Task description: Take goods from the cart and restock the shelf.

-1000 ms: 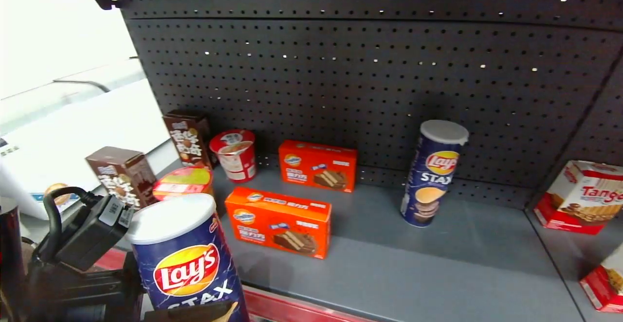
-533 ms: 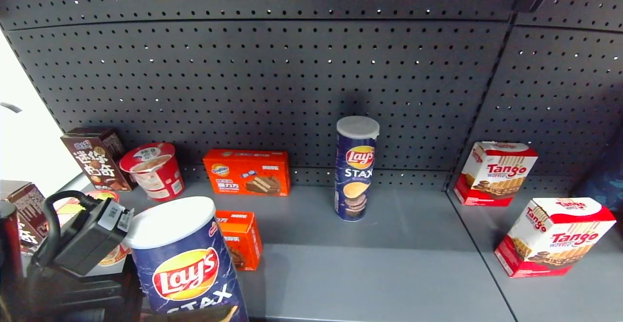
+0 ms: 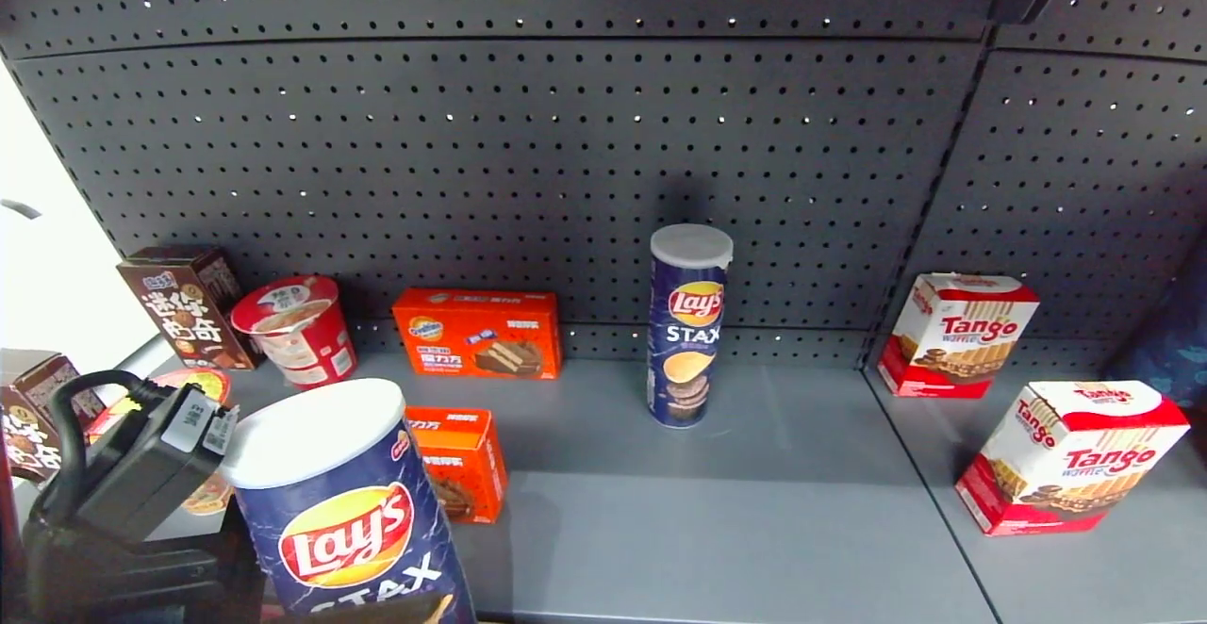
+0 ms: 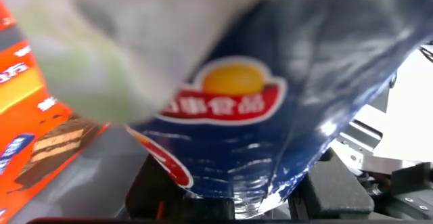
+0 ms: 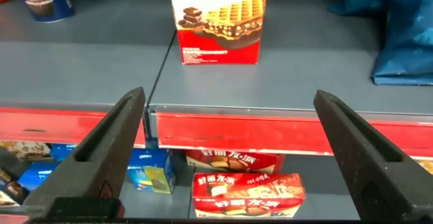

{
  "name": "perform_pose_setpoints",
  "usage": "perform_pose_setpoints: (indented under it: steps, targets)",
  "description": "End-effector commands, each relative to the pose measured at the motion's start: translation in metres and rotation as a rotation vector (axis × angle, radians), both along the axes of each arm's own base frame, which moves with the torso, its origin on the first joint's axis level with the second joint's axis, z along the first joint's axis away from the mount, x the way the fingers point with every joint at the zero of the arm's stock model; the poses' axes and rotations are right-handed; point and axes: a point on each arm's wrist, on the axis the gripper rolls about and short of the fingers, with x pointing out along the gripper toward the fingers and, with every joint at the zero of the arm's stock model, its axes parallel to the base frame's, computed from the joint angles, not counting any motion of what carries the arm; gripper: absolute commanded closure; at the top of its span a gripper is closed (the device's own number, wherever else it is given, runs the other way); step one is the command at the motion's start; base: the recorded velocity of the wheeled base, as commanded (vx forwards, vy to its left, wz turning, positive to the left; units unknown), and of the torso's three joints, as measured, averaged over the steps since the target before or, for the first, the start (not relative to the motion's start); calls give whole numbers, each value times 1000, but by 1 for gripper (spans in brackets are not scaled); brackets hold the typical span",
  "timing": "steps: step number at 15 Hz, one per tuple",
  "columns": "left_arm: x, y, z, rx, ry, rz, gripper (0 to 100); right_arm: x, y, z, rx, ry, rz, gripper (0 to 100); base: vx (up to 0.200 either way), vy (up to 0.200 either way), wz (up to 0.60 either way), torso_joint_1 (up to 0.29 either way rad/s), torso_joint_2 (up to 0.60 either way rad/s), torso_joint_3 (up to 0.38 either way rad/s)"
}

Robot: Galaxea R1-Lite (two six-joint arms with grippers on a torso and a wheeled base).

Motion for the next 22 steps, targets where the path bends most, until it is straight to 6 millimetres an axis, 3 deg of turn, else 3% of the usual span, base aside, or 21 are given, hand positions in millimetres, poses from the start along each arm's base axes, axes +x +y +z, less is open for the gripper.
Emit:
perform_pose_setpoints:
  steps: [1,3,5,6,8,9,11,14,22]
  targets:
    - [-1,-1,2,-3,-10,-7,100,4,0,66,45,-15,72,0,0,0,0,0,0,0]
    - [-3,-5,1,16,-22,-10,100,19,1,83,-57,63,251,0,0,0,0,0,0,0]
    - [-6,-10,3,11,-28,-53,100,49,11,117,-131,120,430,0,0,0,0,0,0,0]
    - [-6,-11,3,11,-32,-64,100,57,15,123,-136,136,457,0,0,0,0,0,0,0]
    - [-10,-19,4,9,-33,-120,100,98,35,140,-154,221,527,0,0,0,0,0,0,0]
    - [-11,-21,4,10,-32,-129,100,106,39,144,-154,221,533,0,0,0,0,0,0,0]
    - [-11,-22,3,13,-26,-134,100,151,62,160,-156,224,564,0,0,0,0,0,0,0]
    - [-11,-22,1,13,-16,-144,100,204,90,166,-142,142,600,0,0,0,0,0,0,0]
    - [-11,-25,0,14,-8,-170,100,280,128,143,-170,54,829,0,0,0,0,0,0,0]
